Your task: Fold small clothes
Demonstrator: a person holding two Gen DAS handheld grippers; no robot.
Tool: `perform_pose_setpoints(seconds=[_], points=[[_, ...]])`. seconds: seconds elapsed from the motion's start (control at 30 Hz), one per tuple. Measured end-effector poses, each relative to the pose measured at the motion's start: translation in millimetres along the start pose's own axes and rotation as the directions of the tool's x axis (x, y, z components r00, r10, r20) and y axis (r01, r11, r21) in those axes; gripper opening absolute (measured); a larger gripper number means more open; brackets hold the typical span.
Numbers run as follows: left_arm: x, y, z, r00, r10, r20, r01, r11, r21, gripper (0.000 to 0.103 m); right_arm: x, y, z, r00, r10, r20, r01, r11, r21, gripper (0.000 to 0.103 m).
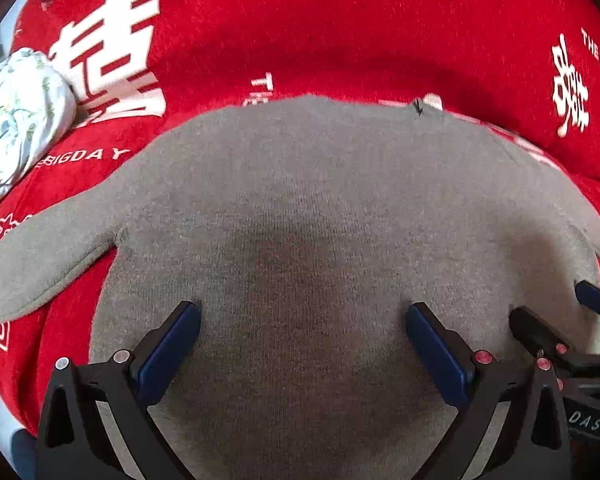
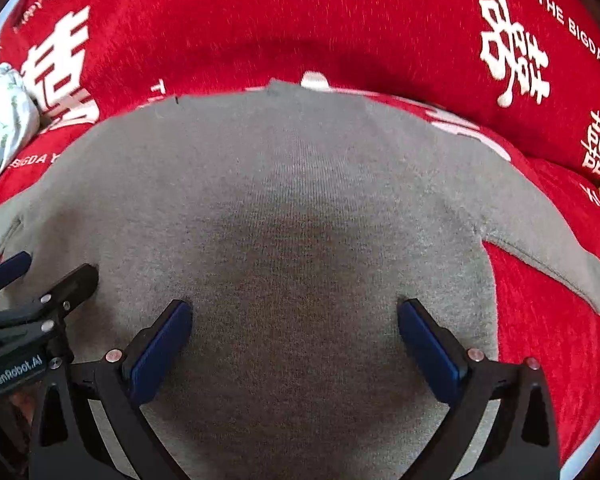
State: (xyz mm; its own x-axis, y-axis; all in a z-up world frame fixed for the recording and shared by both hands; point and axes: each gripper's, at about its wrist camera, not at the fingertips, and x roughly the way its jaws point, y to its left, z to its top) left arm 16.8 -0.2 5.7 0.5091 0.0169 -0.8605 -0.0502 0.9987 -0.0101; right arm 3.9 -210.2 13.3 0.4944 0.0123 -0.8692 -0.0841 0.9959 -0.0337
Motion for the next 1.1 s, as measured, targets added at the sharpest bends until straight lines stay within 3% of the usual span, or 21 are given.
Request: perform_pose_setpoints(seconds=[0.33, 0.5, 0.7, 0.9, 1.1], points=[[4, 1, 8, 0.995, -0.006, -0.102, 0.006, 1.000, -0.003, 0.103, 0, 1, 0, 0.999, -0.021, -0.040, 0.022, 0.999, 0.032, 0.103], [3, 2, 7, 0.994, -0.011, -0.106, 0.011, 1.000, -0.002, 0.103, 1, 2, 3, 0.998, -0.022, -0.052, 0.023, 1.000, 0.018, 0.103], [2, 3, 14, 0.985, -0.006, -0.174, 0.001, 1.000, -0.030, 0.103, -2, 2, 17, 0.993, 0.000, -0.119, 0.001, 1.000, 0.009, 0.103], [-16, -4, 19, 0.991, 0.033, -0.132, -0.033, 0.999, 0.005, 0.103, -20, -4, 29, 0.998, 0.024, -0.060, -0.021, 0.999, 0.040, 0.103], [-29, -11, 29, 0.993, 0.021, -0.113, -0.021, 1.000, -0.001, 0.103, -30, -14, 37, 0.999, 0.023, -0.028, -0.021, 0.997, 0.072, 0.103]])
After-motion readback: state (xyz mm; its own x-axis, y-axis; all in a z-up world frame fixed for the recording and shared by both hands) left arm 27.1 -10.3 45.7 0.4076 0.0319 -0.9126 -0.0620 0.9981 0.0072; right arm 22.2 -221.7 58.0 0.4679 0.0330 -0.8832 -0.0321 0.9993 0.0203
